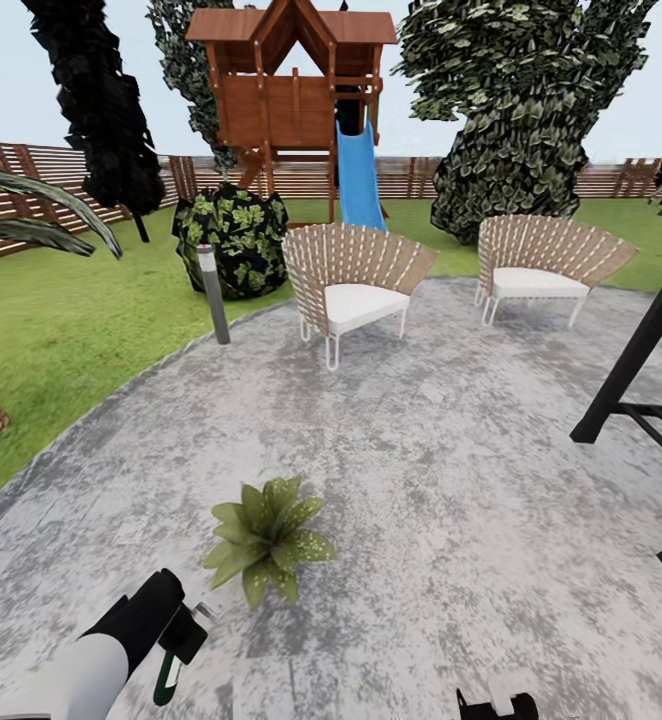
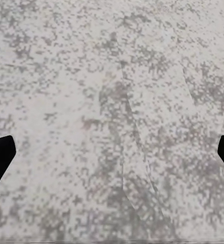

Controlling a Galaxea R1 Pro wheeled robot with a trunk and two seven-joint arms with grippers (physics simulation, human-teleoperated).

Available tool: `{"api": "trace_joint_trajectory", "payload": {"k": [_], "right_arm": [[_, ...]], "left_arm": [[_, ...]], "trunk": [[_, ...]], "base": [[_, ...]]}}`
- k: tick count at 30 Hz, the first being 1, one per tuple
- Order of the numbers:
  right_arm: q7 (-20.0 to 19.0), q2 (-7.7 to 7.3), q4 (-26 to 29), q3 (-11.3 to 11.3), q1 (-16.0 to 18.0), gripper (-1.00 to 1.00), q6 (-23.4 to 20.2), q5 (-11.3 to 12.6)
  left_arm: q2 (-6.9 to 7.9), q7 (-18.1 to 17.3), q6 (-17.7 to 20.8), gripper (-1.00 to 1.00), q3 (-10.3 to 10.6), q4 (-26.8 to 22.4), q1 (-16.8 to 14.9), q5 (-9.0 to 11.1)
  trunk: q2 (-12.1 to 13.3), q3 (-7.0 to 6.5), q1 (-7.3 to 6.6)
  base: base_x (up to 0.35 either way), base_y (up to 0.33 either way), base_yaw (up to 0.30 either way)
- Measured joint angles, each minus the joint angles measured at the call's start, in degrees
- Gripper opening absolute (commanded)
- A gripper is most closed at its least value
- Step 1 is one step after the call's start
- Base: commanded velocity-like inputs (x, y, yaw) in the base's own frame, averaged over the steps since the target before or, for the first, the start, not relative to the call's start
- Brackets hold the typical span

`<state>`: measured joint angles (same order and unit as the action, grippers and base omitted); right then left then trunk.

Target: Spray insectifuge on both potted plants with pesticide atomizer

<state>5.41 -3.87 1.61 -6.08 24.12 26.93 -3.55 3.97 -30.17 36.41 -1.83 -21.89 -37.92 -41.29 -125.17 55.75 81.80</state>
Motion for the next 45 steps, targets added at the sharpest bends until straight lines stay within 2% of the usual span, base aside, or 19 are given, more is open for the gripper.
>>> {"api": "trace_joint_trajectory", "payload": {"k": [7, 12, 17, 23, 29, 37, 45], "right_arm": [[0.00, 0.01, 0.00, 0.00, 0.01, 1.00, 0.00, 0.00], [0.00, 0.01, -0.01, 0.00, 0.01, 1.00, 0.00, 0.00], [0.00, 0.01, -0.03, 0.01, 0.01, 1.00, 0.00, 0.00], [0.00, 0.01, 0.01, 0.00, 0.00, 1.00, -0.03, 0.01], [0.00, 0.01, 0.00, 0.01, 0.01, 1.00, 0.00, 0.02], [0.00, 0.00, 0.03, 0.00, -0.01, 1.00, 0.00, 0.03], [0.00, 0.01, -0.04, 0.00, 0.01, 1.00, 0.00, 0.02]], "left_arm": [[0.49, 0.26, 0.01, -1.00, -0.01, 0.03, 0.11, -0.08], [0.52, 4.83, 0.18, -1.00, -0.10, -0.22, 0.77, 0.53], [-0.17, 4.76, 0.23, -1.00, -0.16, -0.71, 0.90, 0.93], [-0.73, 4.49, 0.36, -1.00, -0.25, -0.77, 0.92, 1.01], [-0.93, 4.49, 0.31, -1.00, -0.24, -0.76, 0.93, 0.97], [-1.25, 4.33, 0.19, -1.00, -0.24, -0.65, 0.91, 0.93], [-3.53, 3.51, -0.13, -1.00, 0.32, 1.86, 1.26, 0.71]], "trunk": [[0.00, 0.00, 0.00], [0.00, 0.00, 0.00], [0.00, 0.00, 0.00], [0.00, 0.00, -0.01], [0.00, 0.00, 0.00], [0.00, 0.00, 0.00], [0.00, 0.00, 0.00]], "base": [[0.000, 0.000, -0.030], [0.000, 0.000, 0.000], [0.000, 0.019, 0.000], [0.031, 0.237, 0.000], [0.036, 0.122, -0.004], [0.001, 0.002, -0.233], [0.000, 0.000, -0.108]]}}
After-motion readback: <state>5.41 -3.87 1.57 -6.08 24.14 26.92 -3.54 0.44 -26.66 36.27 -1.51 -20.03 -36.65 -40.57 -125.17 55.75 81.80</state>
